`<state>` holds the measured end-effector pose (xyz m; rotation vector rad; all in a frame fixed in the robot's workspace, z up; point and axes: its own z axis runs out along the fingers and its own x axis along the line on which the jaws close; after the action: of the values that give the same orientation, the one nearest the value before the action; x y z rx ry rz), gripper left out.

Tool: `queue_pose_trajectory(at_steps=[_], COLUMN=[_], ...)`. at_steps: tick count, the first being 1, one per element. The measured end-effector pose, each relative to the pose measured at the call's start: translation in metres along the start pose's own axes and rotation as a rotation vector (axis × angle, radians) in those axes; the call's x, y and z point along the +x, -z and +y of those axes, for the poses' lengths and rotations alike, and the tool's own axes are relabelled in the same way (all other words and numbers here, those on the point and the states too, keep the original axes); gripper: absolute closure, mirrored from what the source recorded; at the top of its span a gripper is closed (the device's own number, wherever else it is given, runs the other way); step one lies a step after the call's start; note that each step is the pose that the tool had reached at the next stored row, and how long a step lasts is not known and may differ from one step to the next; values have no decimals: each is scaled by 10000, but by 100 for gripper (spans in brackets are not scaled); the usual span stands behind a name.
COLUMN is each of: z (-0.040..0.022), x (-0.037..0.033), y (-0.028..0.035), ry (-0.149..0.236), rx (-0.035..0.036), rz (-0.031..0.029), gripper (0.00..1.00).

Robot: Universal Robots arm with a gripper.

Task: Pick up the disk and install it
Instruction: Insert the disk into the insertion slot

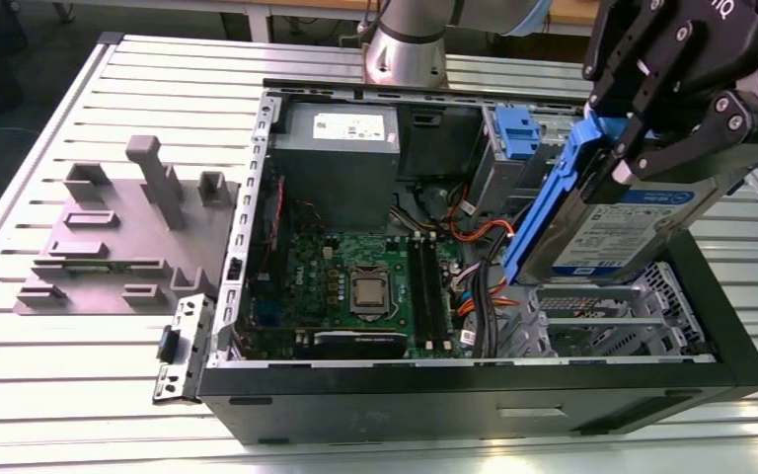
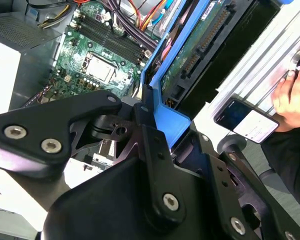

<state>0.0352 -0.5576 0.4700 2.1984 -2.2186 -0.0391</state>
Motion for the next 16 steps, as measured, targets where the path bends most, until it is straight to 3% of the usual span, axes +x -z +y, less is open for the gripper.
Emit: queue_pose_trajectory(at_steps=[16], z=[-96], x=[29], y=[-58], ry=[-2], rx=[0], rz=[-1], gripper=[63])
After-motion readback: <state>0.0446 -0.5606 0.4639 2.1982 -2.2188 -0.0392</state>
